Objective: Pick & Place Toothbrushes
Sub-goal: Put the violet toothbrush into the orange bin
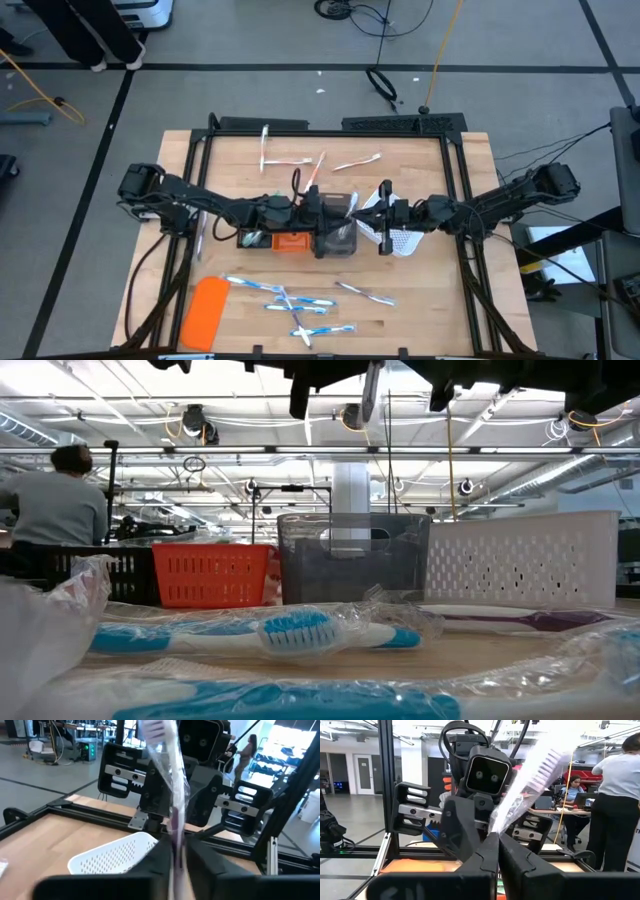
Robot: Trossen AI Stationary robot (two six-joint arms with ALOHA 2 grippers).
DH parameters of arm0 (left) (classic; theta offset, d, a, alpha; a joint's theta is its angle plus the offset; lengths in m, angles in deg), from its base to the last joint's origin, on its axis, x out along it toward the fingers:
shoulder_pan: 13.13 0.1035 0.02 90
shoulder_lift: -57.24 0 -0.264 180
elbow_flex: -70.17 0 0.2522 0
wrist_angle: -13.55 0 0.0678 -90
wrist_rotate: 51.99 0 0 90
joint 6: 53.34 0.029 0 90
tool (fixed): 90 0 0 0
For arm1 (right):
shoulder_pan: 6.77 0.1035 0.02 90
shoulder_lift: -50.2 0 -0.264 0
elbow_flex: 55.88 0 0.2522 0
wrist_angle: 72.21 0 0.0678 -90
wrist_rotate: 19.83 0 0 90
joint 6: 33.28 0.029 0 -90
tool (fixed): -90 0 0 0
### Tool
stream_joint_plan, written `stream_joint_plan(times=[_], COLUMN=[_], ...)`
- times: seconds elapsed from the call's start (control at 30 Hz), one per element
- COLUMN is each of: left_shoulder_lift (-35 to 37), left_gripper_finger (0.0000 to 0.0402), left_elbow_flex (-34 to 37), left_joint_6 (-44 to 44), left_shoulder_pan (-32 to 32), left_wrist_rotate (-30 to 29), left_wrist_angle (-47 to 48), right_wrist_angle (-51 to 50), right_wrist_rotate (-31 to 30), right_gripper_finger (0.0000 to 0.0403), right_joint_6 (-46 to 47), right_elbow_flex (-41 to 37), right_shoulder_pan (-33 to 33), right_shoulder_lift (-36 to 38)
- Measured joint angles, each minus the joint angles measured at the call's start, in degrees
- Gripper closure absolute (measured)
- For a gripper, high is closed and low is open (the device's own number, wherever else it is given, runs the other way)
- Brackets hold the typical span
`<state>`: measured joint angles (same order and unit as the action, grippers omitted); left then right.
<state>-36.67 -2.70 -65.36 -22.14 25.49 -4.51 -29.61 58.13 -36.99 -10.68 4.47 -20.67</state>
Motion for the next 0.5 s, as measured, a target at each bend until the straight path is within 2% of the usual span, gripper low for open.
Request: stream_joint_plan(times=[0.07,0.5], left_shoulder_lift=[0.0,0.1], left_gripper_finger=[0.0389,0.0397], left_elbow_flex=[0.0,0.0], left_joint_6=[0.63,0.01], left_shoulder_pan=[0.0,0.0], left_wrist_rotate=[-0.08,-1.4], left_wrist_angle=[0.05,3.27], right_wrist_angle=[-0.02,-2.56], right_wrist_rotate=[0.02,0.02], right_gripper_finger=[0.0403,0.0403], right_joint_6=[-0.01,-0.02], right_elbow_flex=[0.0,0.0], right_shoulder_pan=[0.0,-0.02], right_shoulder_lift=[0.0,0.01])
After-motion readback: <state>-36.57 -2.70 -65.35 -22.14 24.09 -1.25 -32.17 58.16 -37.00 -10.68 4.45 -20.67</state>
